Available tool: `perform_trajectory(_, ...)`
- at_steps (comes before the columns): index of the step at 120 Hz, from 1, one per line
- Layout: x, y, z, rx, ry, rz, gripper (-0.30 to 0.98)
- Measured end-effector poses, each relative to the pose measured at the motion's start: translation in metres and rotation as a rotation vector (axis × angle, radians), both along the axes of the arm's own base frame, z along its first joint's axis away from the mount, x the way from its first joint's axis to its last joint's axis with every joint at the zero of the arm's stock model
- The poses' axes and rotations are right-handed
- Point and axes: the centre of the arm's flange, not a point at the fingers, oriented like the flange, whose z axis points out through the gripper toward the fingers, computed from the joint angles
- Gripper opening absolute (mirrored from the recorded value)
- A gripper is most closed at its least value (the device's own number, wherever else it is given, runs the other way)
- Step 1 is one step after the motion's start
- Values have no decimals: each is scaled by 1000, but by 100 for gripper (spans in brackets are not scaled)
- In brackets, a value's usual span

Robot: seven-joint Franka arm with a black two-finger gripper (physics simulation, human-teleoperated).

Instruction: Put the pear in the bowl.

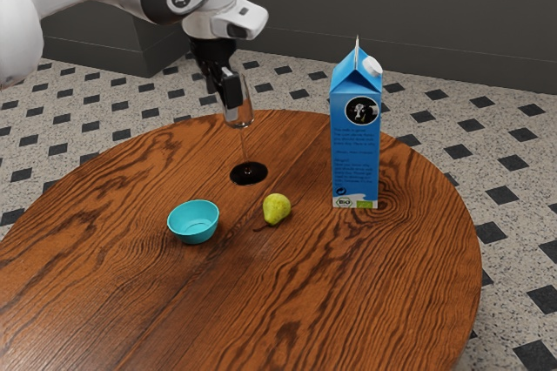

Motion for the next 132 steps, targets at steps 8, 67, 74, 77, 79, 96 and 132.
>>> perform_trajectory(8, 4, 0, -10, -2, 18, -26, 69)
perform_trajectory(67, -34, -29, -165, -142, 311, -64, 69)
perform_trajectory(74, -23, -28, -177, -152, 306, -36, 69)
perform_trajectory(77, -18, -27, -186, -160, 308, -17, 69)
perform_trajectory(79, -15, -25, -193, -165, 309, -2, 69)
perform_trajectory(96, 14, -15, -221, -187, 265, 121, 69)
perform_trajectory(132, 81, 10, -267, -183, 188, 349, 69)
